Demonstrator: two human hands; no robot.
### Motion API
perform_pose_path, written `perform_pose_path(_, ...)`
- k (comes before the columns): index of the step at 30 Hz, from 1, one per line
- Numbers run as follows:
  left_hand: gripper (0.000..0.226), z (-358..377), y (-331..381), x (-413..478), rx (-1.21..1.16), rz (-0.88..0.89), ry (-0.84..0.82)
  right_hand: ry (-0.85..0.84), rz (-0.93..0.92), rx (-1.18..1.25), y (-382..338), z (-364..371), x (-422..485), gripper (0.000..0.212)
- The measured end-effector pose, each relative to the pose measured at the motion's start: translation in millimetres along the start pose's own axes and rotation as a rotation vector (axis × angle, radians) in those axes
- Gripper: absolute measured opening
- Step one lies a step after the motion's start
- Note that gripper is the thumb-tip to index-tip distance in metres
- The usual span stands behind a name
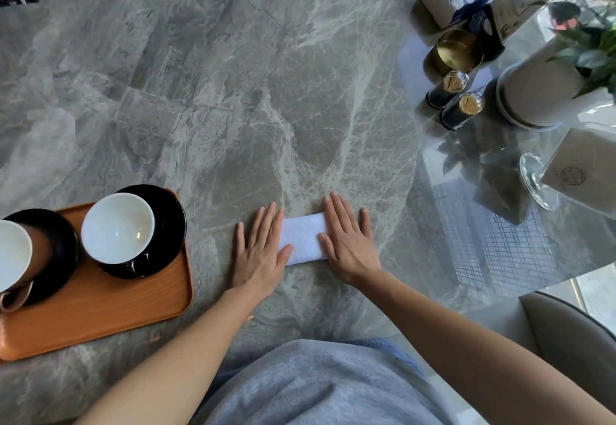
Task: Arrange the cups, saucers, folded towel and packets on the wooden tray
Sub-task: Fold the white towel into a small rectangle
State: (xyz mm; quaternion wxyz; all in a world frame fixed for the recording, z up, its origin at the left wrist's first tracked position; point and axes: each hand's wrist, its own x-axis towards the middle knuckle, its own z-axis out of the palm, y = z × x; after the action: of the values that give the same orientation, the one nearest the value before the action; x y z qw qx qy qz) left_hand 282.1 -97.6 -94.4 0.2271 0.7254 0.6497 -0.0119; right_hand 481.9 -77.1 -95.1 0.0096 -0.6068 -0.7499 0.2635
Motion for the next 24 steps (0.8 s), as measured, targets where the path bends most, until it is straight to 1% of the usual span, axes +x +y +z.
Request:
perform_pose_path(3,0.067,-3,0,1,-0.013,0.004,-0.008,0.008,-0.004,-0.005,0,1,1,0.064)
perform_pose_path(5,0.068,-5,0,0,-0.068,0.010,-0.010,0.002,-0.008,0.012,0,1,1,0.064)
perform_pose_path(8,0.071,-9,-1,-3,-0.244,-0.001,-0.013,-0.020,-0.008,0.100,0,-4,0,0.066)
perform_pose_path(10,0.074,-15,-2,-4,-0.384,-0.034,0.025,-0.017,-0.021,0.168,-2,-13,0,0.067)
perform_pose_path(11,0.074,-18,-1,-6,-0.473,-0.055,0.055,0.008,-0.031,0.188,-4,-19,-1,0.066)
perform_pose_path(13,0.072,-23,1,-12,-0.652,-0.133,0.116,0.131,-0.080,0.166,-9,-31,-5,0.058)
perform_pose_path(15,0.073,-25,3,-19,-0.715,-0.278,0.146,0.232,-0.119,0.177,-19,-39,-10,0.044)
perform_pose_path(16,0.074,-25,4,-22,-0.702,-0.365,0.132,0.226,-0.123,0.206,-25,-41,-12,0.039)
perform_pose_path(18,0.079,-23,7,-26,-0.631,-0.487,0.053,0.146,-0.111,0.223,-34,-37,-14,0.036)
perform_pose_path(20,0.081,-24,14,-28,-0.628,-0.517,-0.027,0.084,-0.073,0.176,-36,-30,-13,0.037)
perform_pose_path(24,0.081,-27,28,-24,-0.718,-0.540,-0.122,0.055,-0.026,0.120,-35,-23,-9,0.036)
